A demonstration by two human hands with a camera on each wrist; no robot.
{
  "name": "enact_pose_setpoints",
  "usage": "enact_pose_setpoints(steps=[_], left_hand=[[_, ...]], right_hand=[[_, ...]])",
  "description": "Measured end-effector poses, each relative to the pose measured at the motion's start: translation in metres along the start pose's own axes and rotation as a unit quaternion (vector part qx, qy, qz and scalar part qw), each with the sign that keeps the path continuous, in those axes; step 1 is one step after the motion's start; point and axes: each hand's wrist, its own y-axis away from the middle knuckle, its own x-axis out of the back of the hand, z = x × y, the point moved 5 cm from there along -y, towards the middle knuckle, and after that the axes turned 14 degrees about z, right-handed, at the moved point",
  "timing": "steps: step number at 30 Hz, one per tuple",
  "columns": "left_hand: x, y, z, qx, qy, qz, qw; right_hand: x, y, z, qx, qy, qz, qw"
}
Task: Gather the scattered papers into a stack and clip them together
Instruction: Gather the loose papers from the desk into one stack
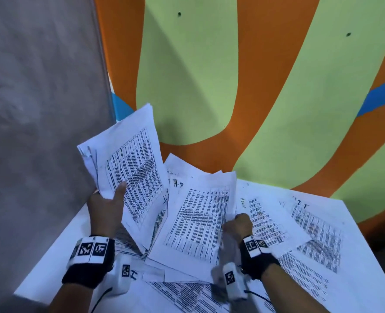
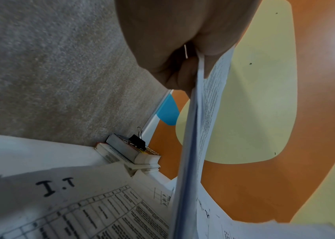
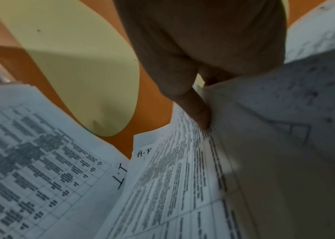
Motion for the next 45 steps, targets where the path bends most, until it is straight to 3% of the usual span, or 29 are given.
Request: enact_pose_setpoints(steps=[4, 7, 9, 13, 16, 18, 21, 24, 27, 31, 33, 35, 39, 42, 45], left_hand=[[0.003, -0.005, -0.008, 0.031, 0.01, -0.003, 0.999], [0.005, -0.008, -0.007, 0.06, 0.01, 0.001, 0.998], [0.005, -0.005, 0.009, 0.036, 0.029, -0.01, 0.999], [-0.01, 0.003, 0.042, -0.014, 0.126, -0.059, 0.99], [-0.045, 0.009, 0.045, -0.011, 0.102, -0.155, 0.983], [-0.065, 0.018, 0.044, -0.001, 0.11, -0.208, 0.972], [-0.087, 0.042, 0.061, 0.0, 0.111, -0.282, 0.953], [-0.098, 0.062, 0.068, 0.02, 0.105, -0.347, 0.932], [-0.106, 0.071, 0.069, 0.018, 0.114, -0.348, 0.93], [-0.11, 0.078, 0.093, -0.045, 0.144, -0.36, 0.921], [-0.11, 0.076, 0.106, -0.083, 0.136, -0.344, 0.925], [-0.114, 0.078, 0.111, -0.104, 0.128, -0.339, 0.926], [-0.122, 0.096, 0.097, -0.054, 0.134, -0.356, 0.923], [-0.126, 0.104, 0.086, -0.038, 0.116, -0.339, 0.933], [-0.127, 0.105, 0.092, -0.033, 0.119, -0.322, 0.939]], right_hand=[[0.032, 0.009, -0.016, 0.08, -0.032, 0.047, 0.995], [0.089, 0.014, -0.036, 0.158, -0.124, 0.064, 0.978], [0.133, 0.015, -0.049, 0.201, -0.186, 0.046, 0.961], [0.177, -0.003, -0.052, 0.144, -0.374, -0.092, 0.912], [0.173, -0.008, -0.051, 0.108, -0.423, -0.148, 0.888], [0.159, -0.002, -0.05, 0.101, -0.409, -0.159, 0.893], [0.145, 0.009, -0.044, 0.139, -0.308, -0.139, 0.931], [0.136, 0.021, -0.042, 0.149, -0.241, -0.137, 0.949], [0.137, 0.028, -0.044, 0.168, -0.243, -0.102, 0.95], [0.159, 0.026, -0.051, 0.192, -0.337, 0.015, 0.922], [0.167, 0.028, -0.056, 0.215, -0.362, 0.035, 0.906], [0.168, 0.028, -0.057, 0.238, -0.339, 0.029, 0.91], [0.163, 0.033, -0.05, 0.24, -0.307, 0.044, 0.92], [0.183, 0.043, -0.057, 0.291, -0.355, 0.14, 0.877], [0.2, 0.05, -0.079, 0.389, -0.288, 0.218, 0.848]])
